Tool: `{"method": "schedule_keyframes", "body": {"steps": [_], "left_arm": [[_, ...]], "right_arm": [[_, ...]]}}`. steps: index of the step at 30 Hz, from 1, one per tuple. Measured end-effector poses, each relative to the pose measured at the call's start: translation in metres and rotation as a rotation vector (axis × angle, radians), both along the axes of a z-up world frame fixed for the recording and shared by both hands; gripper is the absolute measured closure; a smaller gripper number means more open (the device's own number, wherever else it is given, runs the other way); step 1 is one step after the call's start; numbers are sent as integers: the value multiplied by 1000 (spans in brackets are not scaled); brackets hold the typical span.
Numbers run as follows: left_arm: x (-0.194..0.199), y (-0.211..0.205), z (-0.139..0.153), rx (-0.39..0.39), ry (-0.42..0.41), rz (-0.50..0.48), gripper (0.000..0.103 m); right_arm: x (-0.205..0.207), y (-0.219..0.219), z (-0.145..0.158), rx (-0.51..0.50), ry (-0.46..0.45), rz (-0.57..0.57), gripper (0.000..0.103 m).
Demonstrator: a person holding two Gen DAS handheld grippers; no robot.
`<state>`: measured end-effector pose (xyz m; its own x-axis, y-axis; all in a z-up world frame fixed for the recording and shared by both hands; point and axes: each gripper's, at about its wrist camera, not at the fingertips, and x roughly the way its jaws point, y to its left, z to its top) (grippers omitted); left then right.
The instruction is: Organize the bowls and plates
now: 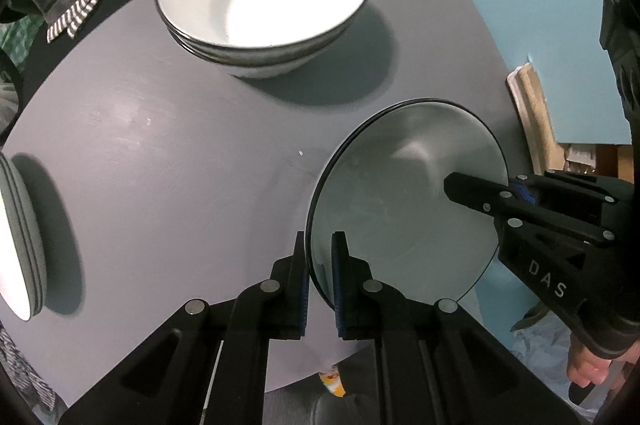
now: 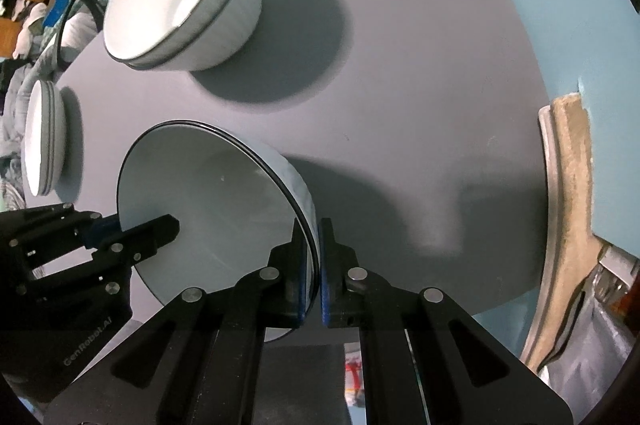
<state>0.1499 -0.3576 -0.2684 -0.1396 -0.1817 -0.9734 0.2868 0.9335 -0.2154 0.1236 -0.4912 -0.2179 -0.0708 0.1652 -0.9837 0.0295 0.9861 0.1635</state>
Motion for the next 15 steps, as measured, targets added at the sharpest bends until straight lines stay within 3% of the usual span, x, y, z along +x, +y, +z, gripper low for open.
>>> {"method": "schedule_keyframes", "body": {"steps": [15], "left_arm": [[29, 22, 40, -5, -83, 73, 93]], "right_arm": [[3, 3, 23, 25, -63, 43, 98]]}}
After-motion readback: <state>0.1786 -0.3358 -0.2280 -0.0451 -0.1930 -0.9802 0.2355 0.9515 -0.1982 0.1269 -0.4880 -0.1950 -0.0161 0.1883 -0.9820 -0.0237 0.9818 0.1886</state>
